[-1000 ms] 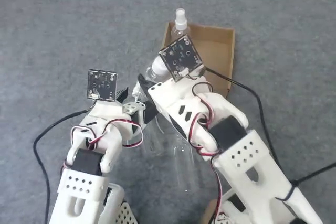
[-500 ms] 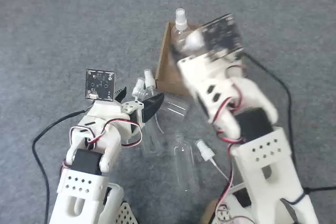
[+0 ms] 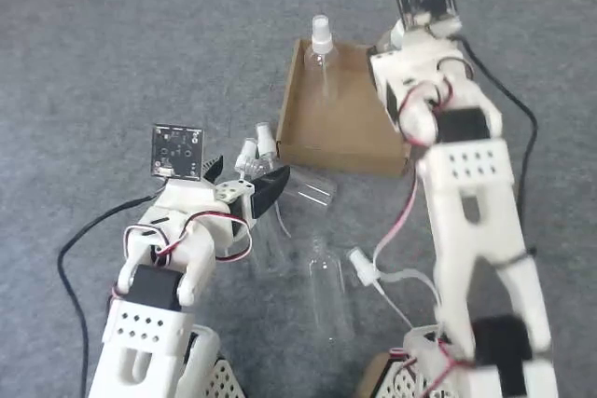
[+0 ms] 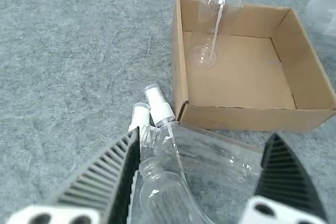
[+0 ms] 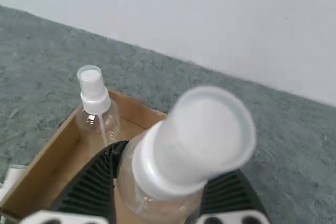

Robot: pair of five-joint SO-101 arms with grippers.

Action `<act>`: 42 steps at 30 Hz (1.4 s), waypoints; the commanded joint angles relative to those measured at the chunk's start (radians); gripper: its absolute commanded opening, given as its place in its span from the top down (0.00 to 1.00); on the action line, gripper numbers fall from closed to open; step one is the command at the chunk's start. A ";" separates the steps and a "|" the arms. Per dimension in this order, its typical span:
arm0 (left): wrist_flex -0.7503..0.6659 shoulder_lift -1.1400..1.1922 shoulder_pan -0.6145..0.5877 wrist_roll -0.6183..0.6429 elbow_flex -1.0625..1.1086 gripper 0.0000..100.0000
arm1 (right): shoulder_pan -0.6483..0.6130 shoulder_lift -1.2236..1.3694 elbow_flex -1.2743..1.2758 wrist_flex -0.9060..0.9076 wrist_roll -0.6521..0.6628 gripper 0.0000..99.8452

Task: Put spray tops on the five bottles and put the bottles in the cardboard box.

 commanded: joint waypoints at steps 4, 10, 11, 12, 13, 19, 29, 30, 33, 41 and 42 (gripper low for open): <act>-0.023 -0.009 -0.005 0.008 0.001 0.71 | 0.012 0.272 -0.272 -0.007 0.008 0.99; -0.025 -0.009 -0.005 0.006 0.002 0.90 | 0.005 0.437 -0.413 -0.007 0.006 0.99; -0.025 -0.009 -0.005 0.006 0.002 0.93 | 0.005 0.460 -0.437 -0.007 0.006 0.99; -0.025 -0.009 -0.005 0.006 0.002 0.96 | 0.008 0.481 -0.462 -0.007 0.006 0.99; -0.025 -0.009 -0.005 0.006 0.002 0.98 | 0.010 0.503 -0.483 -0.007 0.006 0.99; -0.025 -0.009 -0.005 0.006 0.002 0.99 | 0.012 0.625 -0.585 -0.021 0.006 0.99; -0.025 -0.009 -0.003 0.006 0.002 0.99 | 0.022 0.779 -0.603 -0.142 0.008 0.99; -0.025 -0.009 -0.003 0.006 0.002 0.99 | 0.028 0.786 -0.603 -0.151 0.008 0.99; -0.025 -0.009 -0.003 0.006 0.002 0.99 | 0.048 0.806 -0.605 -0.162 0.008 0.99; -0.025 -0.009 -0.003 0.006 0.002 0.99 | 0.059 0.854 -0.605 -0.160 0.008 0.99; -0.025 -0.009 -0.003 0.006 0.002 0.99 | 0.058 0.860 -0.605 -0.160 0.008 0.99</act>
